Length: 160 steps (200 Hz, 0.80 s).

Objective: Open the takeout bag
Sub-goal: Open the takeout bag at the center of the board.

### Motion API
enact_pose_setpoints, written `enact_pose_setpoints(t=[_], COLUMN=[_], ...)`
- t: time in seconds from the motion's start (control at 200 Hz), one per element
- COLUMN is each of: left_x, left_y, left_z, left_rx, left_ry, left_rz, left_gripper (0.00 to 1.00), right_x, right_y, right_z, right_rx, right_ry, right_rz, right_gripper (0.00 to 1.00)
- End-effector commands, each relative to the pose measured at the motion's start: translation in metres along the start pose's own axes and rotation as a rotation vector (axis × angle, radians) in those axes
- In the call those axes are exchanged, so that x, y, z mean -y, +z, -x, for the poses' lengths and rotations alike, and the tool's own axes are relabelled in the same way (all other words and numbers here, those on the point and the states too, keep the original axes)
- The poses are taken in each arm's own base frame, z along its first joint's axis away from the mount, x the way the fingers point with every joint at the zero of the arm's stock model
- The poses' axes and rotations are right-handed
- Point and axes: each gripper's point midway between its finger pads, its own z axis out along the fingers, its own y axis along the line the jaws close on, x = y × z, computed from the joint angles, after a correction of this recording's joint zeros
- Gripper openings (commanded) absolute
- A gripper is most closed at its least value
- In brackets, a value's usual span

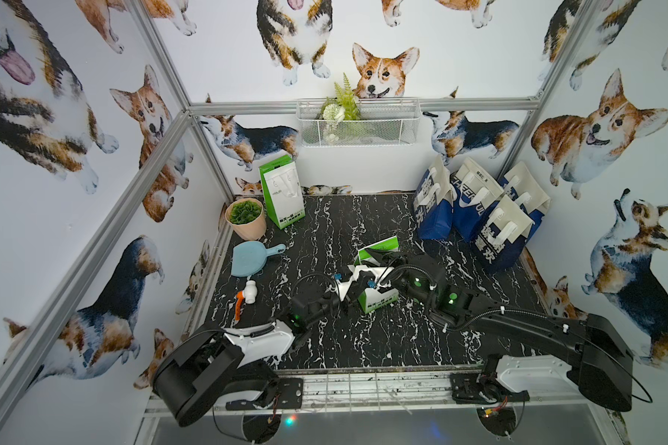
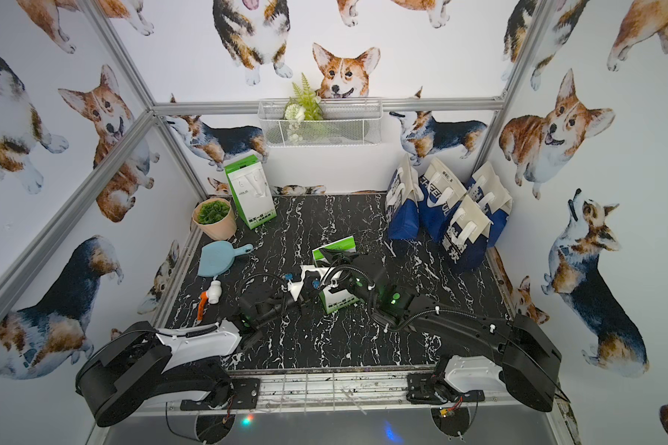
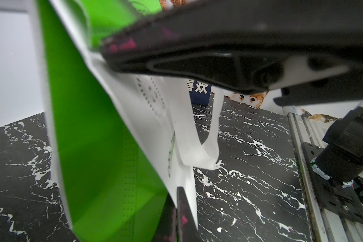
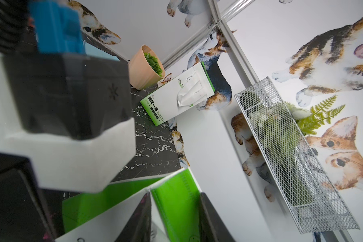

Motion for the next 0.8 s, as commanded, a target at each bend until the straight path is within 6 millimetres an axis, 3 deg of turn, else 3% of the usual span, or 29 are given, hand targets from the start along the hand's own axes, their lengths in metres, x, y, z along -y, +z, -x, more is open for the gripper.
enact_pose_setpoints(t=[0.0,0.245,0.676,0.796], left_x=[0.0074,0.0080,0.0071,0.0067], left_y=[-0.0007,-0.0003,-0.0004,-0.0005], left_z=[0.0212,0.0230,0.0212,0.0212], left_rx=[0.079,0.083,0.076,0.075], left_ry=[0.040,0.040,0.038,0.039], left_rz=[-0.036,-0.040,-0.035,-0.032], left_gripper=[0.00,0.00,0.00,0.00], right_x=[0.0194,0.0207,0.0233,0.0218], right_y=[-0.0004,0.0008,-0.0013,-0.0029], right_z=[0.0083,0.0116,0.0144,0.0135], right_rx=[0.020,0.030,0.013,0.004], right_ry=[-0.010,0.007,0.085,0.098], right_rz=[-0.078,-0.075,-0.038,-0.020], right_gripper=[0.37,0.34,0.00,0.00])
